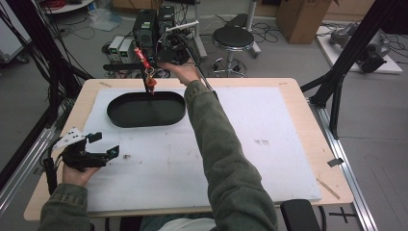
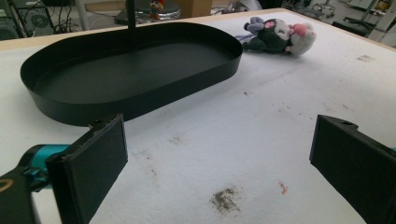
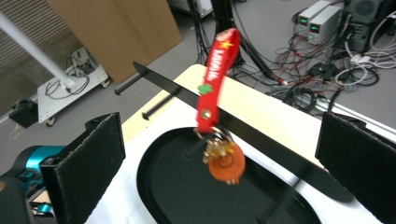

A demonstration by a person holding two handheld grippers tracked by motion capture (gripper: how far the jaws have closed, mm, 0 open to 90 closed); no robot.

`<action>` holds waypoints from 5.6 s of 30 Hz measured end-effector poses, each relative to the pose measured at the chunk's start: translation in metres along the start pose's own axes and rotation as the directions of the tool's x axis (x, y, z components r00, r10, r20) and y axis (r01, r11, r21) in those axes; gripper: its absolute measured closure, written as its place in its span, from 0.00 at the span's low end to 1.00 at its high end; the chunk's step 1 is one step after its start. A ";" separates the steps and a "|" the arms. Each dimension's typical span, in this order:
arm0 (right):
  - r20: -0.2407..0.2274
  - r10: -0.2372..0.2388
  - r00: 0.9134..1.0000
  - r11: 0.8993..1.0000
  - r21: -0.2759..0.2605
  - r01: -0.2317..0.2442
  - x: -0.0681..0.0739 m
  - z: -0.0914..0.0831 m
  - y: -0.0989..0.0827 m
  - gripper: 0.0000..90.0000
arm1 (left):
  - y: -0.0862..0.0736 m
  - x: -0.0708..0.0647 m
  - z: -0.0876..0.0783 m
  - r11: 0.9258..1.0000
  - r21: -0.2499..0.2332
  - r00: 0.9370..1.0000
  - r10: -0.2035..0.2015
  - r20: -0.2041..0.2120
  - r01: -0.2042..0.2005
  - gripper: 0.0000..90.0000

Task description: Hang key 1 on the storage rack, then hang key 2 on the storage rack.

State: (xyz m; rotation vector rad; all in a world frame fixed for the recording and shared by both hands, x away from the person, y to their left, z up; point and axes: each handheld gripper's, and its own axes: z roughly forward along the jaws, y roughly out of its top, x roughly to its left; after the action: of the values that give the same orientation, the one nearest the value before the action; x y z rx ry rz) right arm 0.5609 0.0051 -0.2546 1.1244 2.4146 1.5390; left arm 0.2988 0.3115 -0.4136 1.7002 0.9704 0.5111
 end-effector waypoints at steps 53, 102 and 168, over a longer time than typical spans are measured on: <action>0.187 -0.151 0.971 0.974 0.195 0.114 -0.062 -0.084 -0.130 0.01 | -0.001 -0.004 0.000 0.999 0.035 1.000 0.021 -0.010 -0.020 0.05; 0.254 -0.194 0.948 0.916 0.393 0.082 -0.095 -0.059 -0.203 0.52 | -0.001 -0.004 0.000 0.999 0.044 1.000 0.021 -0.006 -0.020 0.05; 0.051 -0.121 0.991 0.990 0.083 0.116 -0.024 -0.114 -0.101 0.55 | -0.002 -0.005 0.003 0.998 0.052 1.000 0.021 0.002 -0.021 0.05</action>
State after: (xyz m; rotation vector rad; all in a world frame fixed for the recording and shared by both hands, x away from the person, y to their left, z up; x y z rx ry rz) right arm 0.4766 -0.1197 -0.2867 1.0021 2.4767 1.3695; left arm 0.2976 0.3065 -0.4155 1.7592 0.9730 0.5021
